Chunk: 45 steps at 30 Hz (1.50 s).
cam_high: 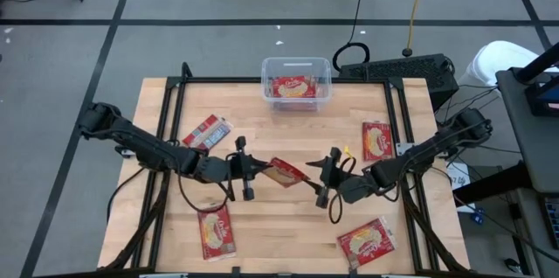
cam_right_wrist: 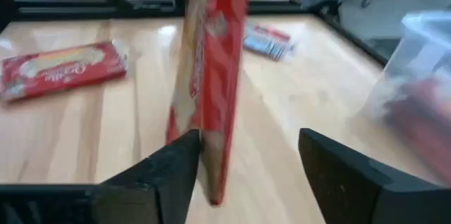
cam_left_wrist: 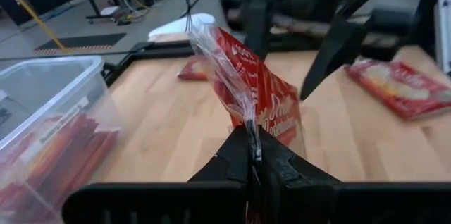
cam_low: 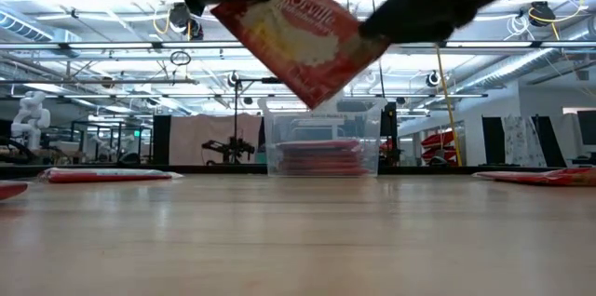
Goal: Sort popcorn bags into baskets
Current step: Put the popcorn bags into the transparent bin
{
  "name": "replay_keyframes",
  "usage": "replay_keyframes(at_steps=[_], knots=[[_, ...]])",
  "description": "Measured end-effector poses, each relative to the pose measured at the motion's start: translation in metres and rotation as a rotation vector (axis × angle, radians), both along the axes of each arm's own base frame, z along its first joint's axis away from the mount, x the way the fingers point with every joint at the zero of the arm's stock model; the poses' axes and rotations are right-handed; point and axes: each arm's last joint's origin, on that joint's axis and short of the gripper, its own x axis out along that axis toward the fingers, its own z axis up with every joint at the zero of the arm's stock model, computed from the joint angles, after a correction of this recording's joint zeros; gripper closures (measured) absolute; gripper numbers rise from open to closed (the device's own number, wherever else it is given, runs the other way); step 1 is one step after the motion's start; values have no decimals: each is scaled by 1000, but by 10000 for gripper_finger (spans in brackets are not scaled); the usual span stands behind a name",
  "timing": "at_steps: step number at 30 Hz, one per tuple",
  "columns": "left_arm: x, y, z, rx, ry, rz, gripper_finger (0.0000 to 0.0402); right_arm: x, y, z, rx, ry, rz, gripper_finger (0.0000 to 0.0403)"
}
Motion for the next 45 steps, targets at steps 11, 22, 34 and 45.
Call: replay_keyframes(at_steps=[11, 22, 34, 45], knots=[[3, 3, 3, 40, -37, 21, 393, -19, -30, -34, 84, -200, 85, 175], [10, 21, 10, 37, -105, 32, 395, -19, -60, -31, 78, -329, 196, 322], [13, 45, 4, 78, -25, 86, 294, -16, -100, -24, 48, -344, 226, 375], [12, 82, -8, 66, 102, 217, 230, -39, -142, -3, 35, -282, 154, 394]])
